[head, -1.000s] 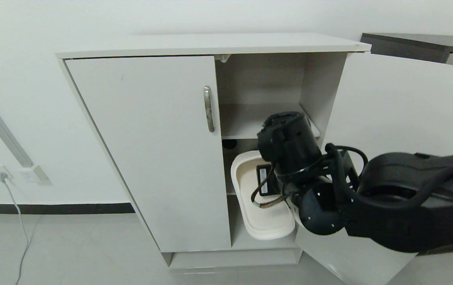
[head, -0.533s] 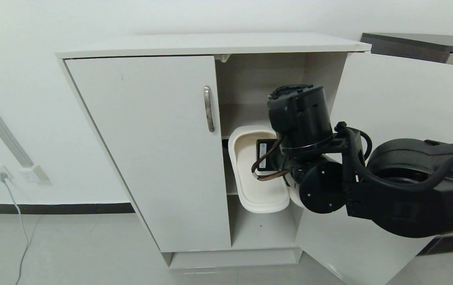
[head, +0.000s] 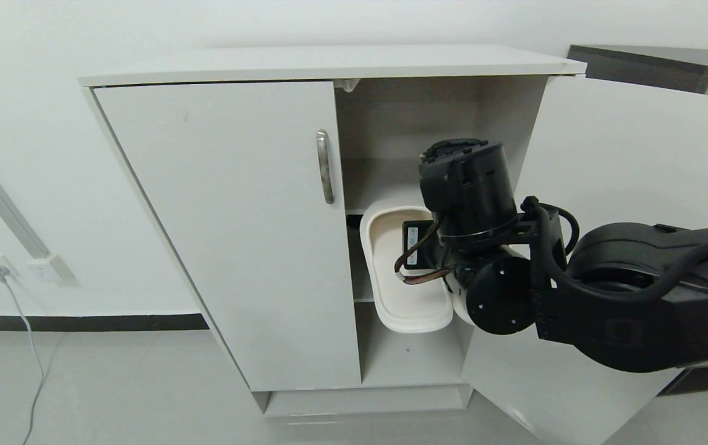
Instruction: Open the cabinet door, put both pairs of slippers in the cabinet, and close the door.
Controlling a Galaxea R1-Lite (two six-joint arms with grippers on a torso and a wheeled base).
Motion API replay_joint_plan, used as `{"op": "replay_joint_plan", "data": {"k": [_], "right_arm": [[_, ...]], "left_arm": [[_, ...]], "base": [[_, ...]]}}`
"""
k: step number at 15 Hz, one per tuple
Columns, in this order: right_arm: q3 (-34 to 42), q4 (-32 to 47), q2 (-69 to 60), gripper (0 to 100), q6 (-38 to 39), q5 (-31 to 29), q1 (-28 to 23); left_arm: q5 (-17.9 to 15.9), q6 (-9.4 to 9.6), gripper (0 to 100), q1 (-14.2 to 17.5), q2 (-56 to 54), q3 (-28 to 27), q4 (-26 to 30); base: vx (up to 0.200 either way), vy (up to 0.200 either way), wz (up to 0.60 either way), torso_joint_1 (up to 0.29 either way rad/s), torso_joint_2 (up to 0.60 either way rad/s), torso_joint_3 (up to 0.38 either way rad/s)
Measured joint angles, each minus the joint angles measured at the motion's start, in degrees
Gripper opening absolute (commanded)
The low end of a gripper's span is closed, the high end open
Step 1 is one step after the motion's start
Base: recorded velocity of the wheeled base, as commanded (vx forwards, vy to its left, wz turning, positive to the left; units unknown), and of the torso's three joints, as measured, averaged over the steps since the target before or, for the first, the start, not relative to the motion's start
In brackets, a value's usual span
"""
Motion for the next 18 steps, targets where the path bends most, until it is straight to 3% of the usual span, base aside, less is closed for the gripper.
{"op": "replay_joint_plan", "data": {"k": [4,7,11,16,18], "right_arm": [[-0.01,-0.91,0.17,0,-0.55,-0.02,0.0],[0.44,-7.58,0.09,0,-3.61,-0.11,-0.04],[6.33,-21.44,0.24,0,-9.75,-0.13,-0.01],[8.59,-22.97,0.56,0,-10.68,-0.11,-1.02],[8.66,-22.87,0.67,0,-10.68,-0.05,-1.39]], "left_arm": [[0.02,-0.07,0,0.0,0.0,0.0,0.0],[0.05,-0.09,0,0.0,0.0,0.0,0.0],[0.05,-0.09,0,0.02,0.0,0.0,0.0],[0.05,-0.09,0,0.05,0.0,0.0,-0.02],[0.02,-0.13,0,0.0,0.0,-0.02,-0.09]], "base": [[0.0,0.0,0.0,0.002,0.0,-0.023],[0.0,0.0,0.0,0.0,0.0,0.0],[0.2,0.0,0.0,-0.005,0.0,-0.001],[0.2,0.0,0.0,0.003,0.0,0.002],[0.0,0.0,0.0,0.0,0.0,0.0]]}}
